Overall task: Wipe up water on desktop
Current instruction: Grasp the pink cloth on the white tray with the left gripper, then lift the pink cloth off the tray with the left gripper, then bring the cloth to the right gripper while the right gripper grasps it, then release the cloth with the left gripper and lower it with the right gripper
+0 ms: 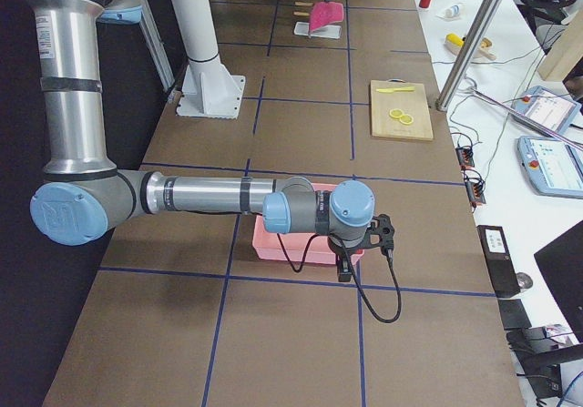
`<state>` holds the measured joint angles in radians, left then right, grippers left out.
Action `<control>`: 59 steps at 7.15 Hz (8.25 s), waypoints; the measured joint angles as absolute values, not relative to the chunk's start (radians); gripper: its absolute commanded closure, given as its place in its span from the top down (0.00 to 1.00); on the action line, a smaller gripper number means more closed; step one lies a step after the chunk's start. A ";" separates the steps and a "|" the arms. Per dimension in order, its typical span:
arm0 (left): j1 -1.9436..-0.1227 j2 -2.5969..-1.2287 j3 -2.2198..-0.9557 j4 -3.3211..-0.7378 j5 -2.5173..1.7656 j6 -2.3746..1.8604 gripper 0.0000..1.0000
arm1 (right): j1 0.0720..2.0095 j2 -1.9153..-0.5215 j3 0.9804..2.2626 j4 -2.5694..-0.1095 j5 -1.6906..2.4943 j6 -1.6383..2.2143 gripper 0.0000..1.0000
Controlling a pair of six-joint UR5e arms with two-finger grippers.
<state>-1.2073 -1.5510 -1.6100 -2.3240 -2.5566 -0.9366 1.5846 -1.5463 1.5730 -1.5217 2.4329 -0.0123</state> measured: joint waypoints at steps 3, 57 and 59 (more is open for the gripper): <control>-1.206 -1.553 -1.609 -2.324 -2.561 -0.937 0.00 | 1.585 -1.546 1.573 -1.522 2.433 -0.012 1.00; -0.818 -2.318 -1.775 -1.825 -2.306 -1.833 1.00 | 0.339 -1.059 2.025 -1.157 1.378 0.895 0.00; -0.879 -2.258 -1.800 -1.753 -2.313 -1.725 1.00 | 0.343 -1.060 2.127 -1.368 1.422 0.929 0.00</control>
<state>-0.8791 -2.2577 -1.8004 -1.7533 -2.3127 -1.7250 0.3433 -1.0604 2.1274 -1.3675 1.4220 0.9293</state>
